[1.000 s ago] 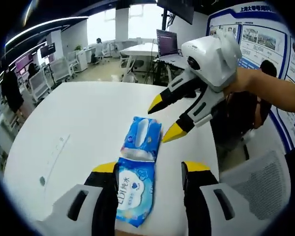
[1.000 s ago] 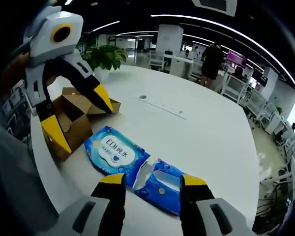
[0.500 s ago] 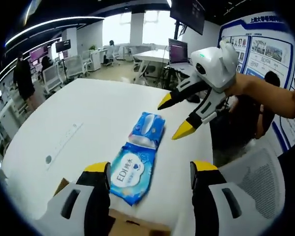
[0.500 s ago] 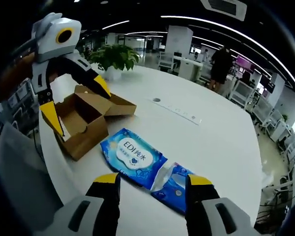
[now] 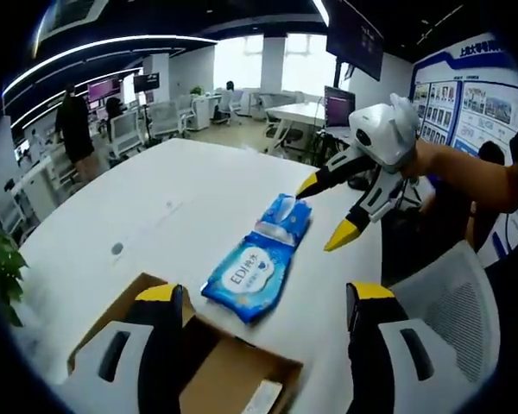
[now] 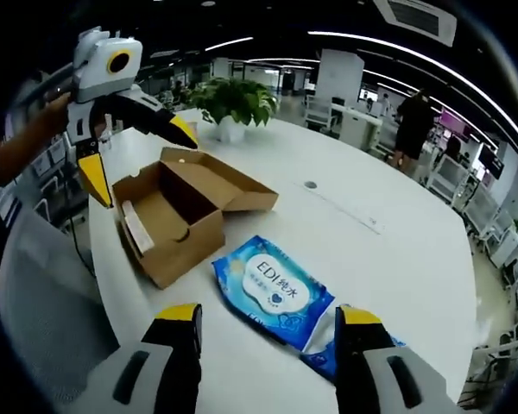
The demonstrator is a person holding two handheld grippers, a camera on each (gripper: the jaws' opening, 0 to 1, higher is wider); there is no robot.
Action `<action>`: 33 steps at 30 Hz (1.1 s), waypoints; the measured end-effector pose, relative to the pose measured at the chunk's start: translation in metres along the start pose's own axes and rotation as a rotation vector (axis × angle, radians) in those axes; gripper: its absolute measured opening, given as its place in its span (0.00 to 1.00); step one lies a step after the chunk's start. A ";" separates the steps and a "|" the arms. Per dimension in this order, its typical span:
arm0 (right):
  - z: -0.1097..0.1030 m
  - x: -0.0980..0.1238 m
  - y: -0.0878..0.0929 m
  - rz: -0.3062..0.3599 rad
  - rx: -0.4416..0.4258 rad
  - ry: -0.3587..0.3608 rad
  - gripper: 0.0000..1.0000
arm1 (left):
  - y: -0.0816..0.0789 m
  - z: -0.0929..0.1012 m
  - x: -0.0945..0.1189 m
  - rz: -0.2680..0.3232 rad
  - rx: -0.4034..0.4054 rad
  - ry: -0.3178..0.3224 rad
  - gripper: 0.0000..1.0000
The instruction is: Operate the shoe box by opening the lid, removing the specified soft item, and placing it in the target area until the item is outside and the box remains undamaged.
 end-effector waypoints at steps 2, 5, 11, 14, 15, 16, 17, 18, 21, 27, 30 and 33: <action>-0.005 -0.002 -0.003 0.003 0.017 -0.018 0.62 | 0.003 -0.003 0.006 0.016 0.003 -0.018 0.83; -0.012 -0.005 -0.010 0.012 0.029 -0.036 0.62 | 0.011 -0.002 0.014 0.022 -0.019 -0.023 0.85; -0.026 -0.011 -0.022 0.031 0.064 -0.068 0.64 | 0.024 -0.001 0.032 0.030 -0.012 -0.061 0.92; -0.034 -0.013 -0.026 0.031 0.083 -0.087 0.65 | 0.027 -0.001 0.042 0.045 -0.009 -0.091 0.92; -0.036 -0.014 -0.027 0.030 0.086 -0.092 0.65 | 0.027 -0.003 0.045 0.059 -0.019 -0.107 0.92; -0.040 -0.015 -0.028 0.029 0.091 -0.096 0.65 | 0.029 -0.003 0.049 0.061 -0.017 -0.119 0.92; -0.042 -0.016 -0.028 0.029 0.097 -0.103 0.66 | 0.030 -0.004 0.052 0.061 -0.014 -0.126 0.93; -0.044 -0.016 -0.029 0.028 0.100 -0.108 0.66 | 0.032 -0.004 0.057 0.069 -0.005 -0.136 0.93; -0.052 -0.019 -0.031 0.023 0.127 -0.128 0.66 | 0.036 -0.005 0.068 0.085 0.015 -0.168 0.94; -0.066 -0.025 -0.037 0.016 0.180 -0.174 0.67 | 0.047 -0.005 0.091 0.098 0.056 -0.219 0.97; -0.076 -0.029 -0.042 0.017 0.211 -0.206 0.68 | 0.056 -0.002 0.103 0.106 0.077 -0.248 0.99; -0.082 -0.032 -0.046 0.020 0.223 -0.224 0.68 | 0.067 0.000 0.113 0.085 0.093 -0.276 1.00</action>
Point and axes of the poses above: the point that each gripper's makers call its tool centre point, and the gripper's own axes: x roughly backward along the fingers, z roughly to its right, y roughly out of its underside, the point moved 2 cm from there along x, roughly backward along the fingers, and after that the axes turned 5 degrees about -x, right-handed, at the moved point
